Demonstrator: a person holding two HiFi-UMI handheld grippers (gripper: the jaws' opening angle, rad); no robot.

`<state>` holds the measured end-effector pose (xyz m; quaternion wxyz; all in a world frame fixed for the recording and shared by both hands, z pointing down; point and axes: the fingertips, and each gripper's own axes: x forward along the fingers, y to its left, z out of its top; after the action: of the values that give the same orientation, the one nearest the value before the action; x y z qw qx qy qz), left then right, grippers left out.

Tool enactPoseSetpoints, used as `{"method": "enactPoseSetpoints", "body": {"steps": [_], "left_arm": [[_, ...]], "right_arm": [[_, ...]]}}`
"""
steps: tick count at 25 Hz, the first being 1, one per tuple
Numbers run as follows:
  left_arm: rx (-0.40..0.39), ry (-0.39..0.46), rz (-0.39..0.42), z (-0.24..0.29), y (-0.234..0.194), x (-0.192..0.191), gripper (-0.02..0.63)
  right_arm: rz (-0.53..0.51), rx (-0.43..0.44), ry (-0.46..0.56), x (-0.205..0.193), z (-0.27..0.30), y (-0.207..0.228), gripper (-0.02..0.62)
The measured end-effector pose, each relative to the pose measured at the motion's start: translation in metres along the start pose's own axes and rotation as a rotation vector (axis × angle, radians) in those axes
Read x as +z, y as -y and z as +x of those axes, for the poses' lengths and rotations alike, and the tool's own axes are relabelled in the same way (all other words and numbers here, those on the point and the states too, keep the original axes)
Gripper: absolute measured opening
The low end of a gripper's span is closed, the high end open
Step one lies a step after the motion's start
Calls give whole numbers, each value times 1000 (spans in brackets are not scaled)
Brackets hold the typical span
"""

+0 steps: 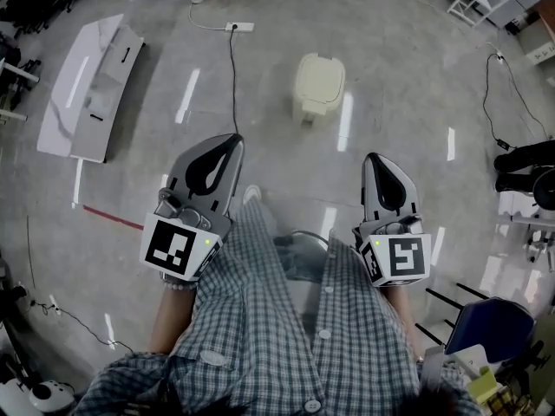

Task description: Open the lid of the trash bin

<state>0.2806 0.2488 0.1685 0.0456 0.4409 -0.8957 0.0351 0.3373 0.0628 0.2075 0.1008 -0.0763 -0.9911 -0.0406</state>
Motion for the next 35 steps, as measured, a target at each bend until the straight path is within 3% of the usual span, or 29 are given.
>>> {"method": "enactPoseSetpoints", "body": {"steps": [14,25,35], "left_arm": [[-66,-23,-20,30,-120,-5,5],[-36,15,-15,20,-208,-8,5],[-3,16,-23,19,-240,-12,5]], "right_arm": [[13,-91,-40,26,104,-27,18],[9,-123,-18,43,174,-59,17],[4,-124,-43,43,201,-65,17]]}}
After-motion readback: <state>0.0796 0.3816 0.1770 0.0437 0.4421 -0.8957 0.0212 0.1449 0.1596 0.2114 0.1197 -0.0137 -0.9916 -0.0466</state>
